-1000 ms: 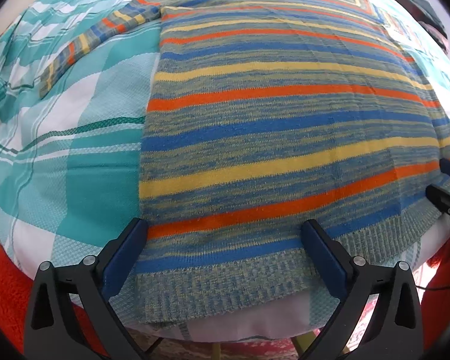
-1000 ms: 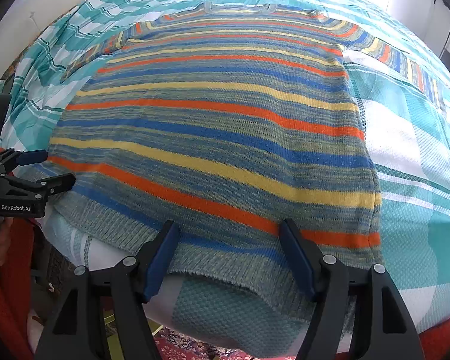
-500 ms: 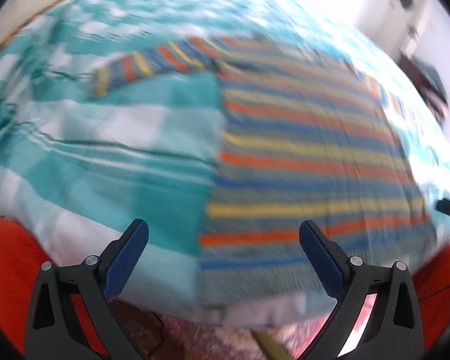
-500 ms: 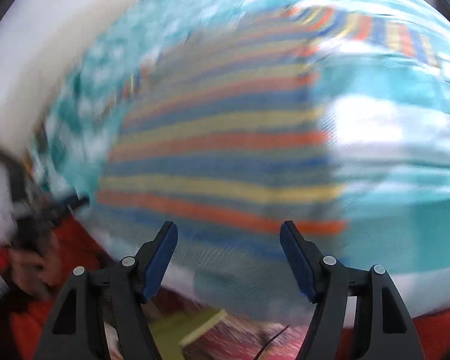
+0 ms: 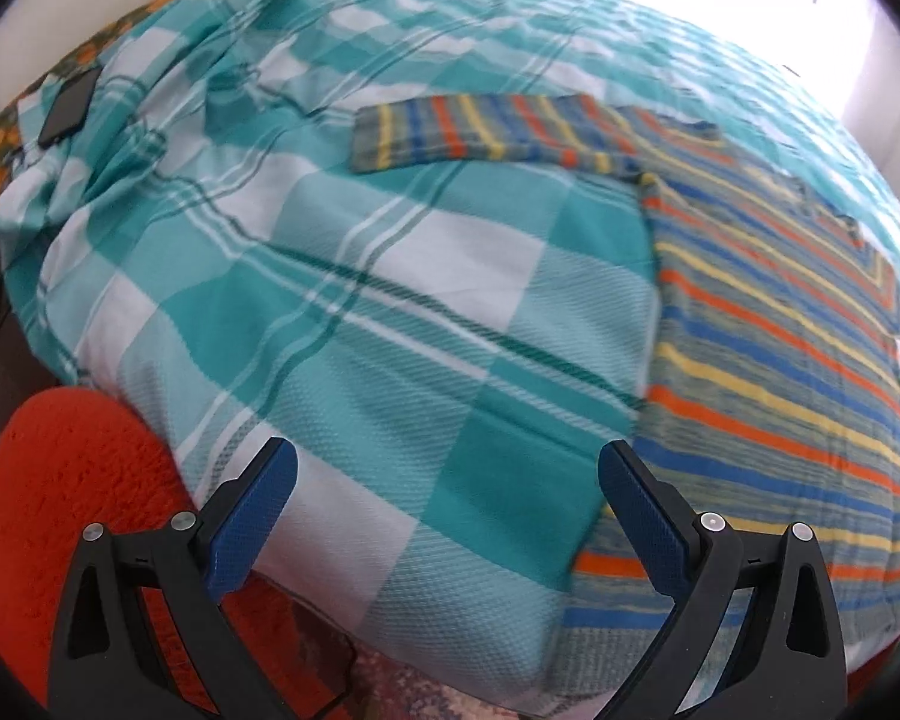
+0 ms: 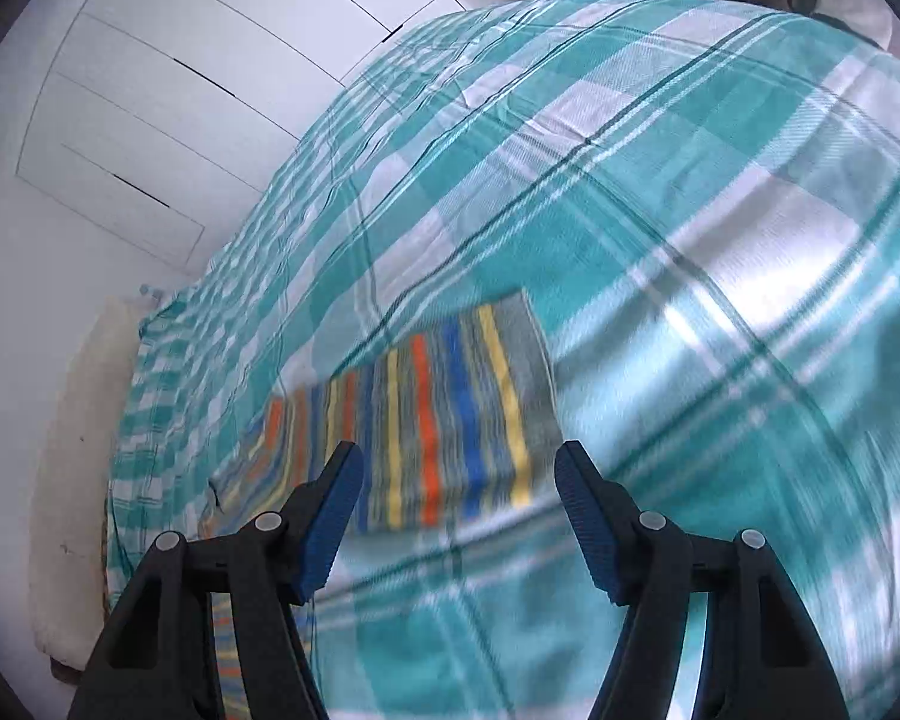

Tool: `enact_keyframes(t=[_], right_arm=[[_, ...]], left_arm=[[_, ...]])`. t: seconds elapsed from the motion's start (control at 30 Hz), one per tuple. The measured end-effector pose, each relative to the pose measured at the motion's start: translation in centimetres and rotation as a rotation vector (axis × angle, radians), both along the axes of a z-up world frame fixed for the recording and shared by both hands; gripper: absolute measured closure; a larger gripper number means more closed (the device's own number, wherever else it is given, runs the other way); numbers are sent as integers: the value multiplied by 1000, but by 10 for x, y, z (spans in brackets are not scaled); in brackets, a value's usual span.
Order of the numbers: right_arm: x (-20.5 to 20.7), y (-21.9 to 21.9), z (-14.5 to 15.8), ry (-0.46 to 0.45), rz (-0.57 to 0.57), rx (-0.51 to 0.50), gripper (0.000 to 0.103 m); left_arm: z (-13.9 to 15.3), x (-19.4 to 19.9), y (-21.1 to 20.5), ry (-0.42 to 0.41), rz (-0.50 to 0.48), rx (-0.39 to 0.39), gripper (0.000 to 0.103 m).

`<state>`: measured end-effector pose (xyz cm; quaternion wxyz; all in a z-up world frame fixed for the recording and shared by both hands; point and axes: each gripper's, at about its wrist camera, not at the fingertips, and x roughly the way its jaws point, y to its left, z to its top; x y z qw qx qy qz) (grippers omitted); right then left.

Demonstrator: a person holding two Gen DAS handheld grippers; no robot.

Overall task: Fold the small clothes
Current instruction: 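Grasp the folded side panel with the right gripper and lay it over the body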

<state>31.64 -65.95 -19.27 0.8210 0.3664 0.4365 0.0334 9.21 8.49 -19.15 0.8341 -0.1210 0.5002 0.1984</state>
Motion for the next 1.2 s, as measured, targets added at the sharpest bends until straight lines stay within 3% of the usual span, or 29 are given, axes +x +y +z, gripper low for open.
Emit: enact_keyframes(t=[0.3,0.37,0.43,0.47,0.53,0.57,0.7,0.87,1.03,1.2], right_arm=[[45,-4,-58,81,41,-36,41],[48,-3,-63,75,40,-25,50],[50,-5,-70,97,32,-16,75],[51,-7,-73,109,24,5,79],[50,-12,-78,124,17,65,98],[49,-14,-77,133,11,70,100],[41,-9,-46,57,-3,39,100],[44,31,28,-82,94,60,100],[65,131,101,-182,286,60,100],[90,265,128,-210,483,67,100]], left_arm=[[-17,5,-8,83,3,40,2],[-19,6,-10,96,-6,51,2],[-22,7,-10,106,-10,53,2],[-22,8,-10,108,-11,52,2],[-23,8,-10,110,-15,50,2],[-23,8,-10,109,-17,48,2],[-21,7,-7,89,-19,24,2],[-22,8,-4,64,-32,-5,2],[-22,8,0,32,-44,-42,2],[-20,5,9,3,-46,-96,2]])
